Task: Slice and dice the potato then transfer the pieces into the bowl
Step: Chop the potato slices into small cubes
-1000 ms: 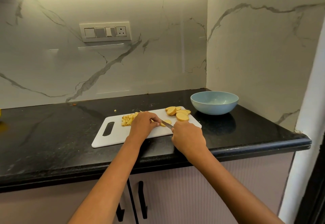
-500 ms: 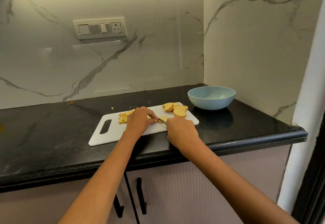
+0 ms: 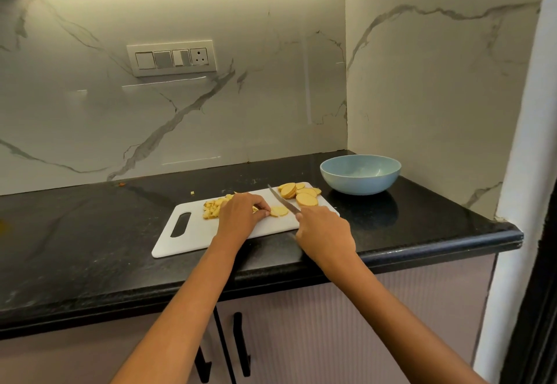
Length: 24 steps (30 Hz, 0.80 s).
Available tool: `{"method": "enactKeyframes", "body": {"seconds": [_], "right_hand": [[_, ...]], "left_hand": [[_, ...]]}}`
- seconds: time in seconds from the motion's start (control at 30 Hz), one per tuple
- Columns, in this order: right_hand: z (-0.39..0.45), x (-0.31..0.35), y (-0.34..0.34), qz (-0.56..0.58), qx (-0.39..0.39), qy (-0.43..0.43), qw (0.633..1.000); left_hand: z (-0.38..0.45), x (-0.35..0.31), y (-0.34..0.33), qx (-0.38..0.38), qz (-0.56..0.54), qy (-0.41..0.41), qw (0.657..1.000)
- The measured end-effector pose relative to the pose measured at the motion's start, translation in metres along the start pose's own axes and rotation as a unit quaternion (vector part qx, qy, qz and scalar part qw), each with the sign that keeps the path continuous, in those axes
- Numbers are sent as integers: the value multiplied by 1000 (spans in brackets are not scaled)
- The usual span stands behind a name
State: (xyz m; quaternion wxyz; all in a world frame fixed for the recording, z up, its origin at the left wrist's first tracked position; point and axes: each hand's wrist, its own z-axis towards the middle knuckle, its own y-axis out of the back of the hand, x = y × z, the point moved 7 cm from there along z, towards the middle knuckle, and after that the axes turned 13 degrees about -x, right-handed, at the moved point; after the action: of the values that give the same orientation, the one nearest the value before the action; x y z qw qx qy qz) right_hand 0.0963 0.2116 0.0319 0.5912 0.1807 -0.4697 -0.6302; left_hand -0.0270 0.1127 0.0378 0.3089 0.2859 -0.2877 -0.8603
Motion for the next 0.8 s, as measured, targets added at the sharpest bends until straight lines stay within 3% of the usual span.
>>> {"method": "enactKeyframes", "body": {"seconds": [0.23, 0.53, 0.8], "right_hand": [[1, -10, 3, -17, -1, -29, 999], [9, -14, 0, -73, 57, 3, 996], [21, -12, -7, -78, 57, 51, 994]], "left_hand": [[3, -5, -9, 12, -5, -15, 1000], [9, 0, -20, 56, -28, -5, 998], [7, 2, -19, 62, -35, 17, 997]]}}
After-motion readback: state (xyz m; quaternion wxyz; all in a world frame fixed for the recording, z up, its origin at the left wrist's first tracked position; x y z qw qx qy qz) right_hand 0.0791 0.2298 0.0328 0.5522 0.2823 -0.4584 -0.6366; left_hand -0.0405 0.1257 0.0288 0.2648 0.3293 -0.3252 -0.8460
